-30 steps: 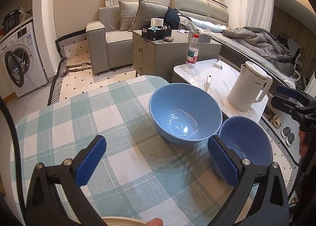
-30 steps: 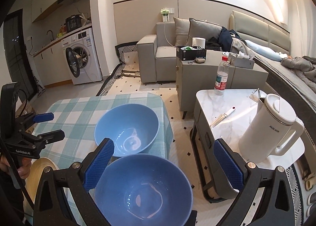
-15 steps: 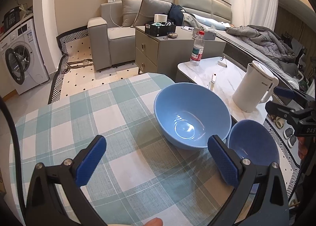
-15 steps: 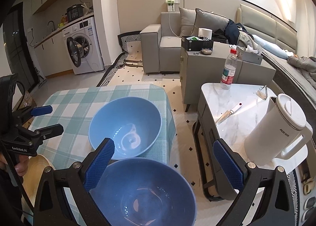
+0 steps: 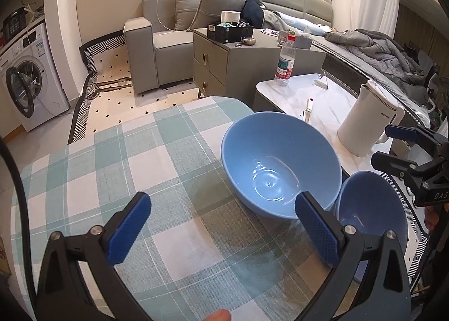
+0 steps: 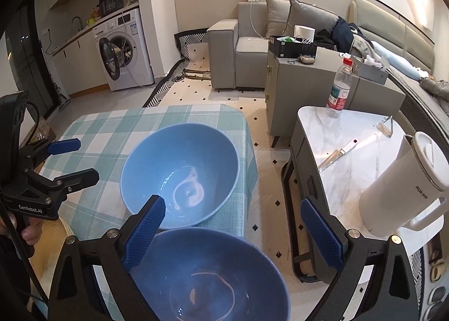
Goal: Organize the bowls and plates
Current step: 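Move both grippers to the rim of the single blue bowl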
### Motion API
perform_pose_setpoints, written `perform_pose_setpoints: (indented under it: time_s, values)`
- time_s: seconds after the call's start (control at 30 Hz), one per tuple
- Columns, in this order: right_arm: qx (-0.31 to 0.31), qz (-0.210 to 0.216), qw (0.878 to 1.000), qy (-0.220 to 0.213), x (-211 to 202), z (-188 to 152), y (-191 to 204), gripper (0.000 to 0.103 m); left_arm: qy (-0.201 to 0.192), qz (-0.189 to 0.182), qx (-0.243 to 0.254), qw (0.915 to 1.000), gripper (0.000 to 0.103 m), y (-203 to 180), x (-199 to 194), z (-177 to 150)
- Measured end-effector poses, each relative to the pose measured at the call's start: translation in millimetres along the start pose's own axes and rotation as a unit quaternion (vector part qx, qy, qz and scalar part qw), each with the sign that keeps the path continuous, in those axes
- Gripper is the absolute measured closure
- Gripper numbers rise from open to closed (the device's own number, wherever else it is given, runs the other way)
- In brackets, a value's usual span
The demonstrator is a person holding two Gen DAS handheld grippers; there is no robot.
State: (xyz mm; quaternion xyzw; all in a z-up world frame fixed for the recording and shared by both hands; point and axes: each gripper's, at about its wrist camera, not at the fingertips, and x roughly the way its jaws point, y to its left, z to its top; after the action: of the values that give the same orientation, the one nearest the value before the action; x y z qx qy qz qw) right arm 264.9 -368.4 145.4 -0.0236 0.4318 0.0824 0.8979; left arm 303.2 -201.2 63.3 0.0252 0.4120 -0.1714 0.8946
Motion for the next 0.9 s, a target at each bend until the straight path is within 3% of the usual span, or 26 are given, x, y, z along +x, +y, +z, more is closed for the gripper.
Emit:
perform_pose_setpoints:
  time_s: [0.13, 0.9]
  values:
    - [-0.002, 0.003, 1.0, 0.014, 12, 2, 1, 0.016, 0.004, 0.002, -0.001, 1.0, 0.0, 0, 7, 2]
    - [0.027, 0.01, 0.997, 0.068, 60, 5, -13, 0.04, 0.042, -0.009, -0.013, 0.999, 0.004, 2, 40, 4]
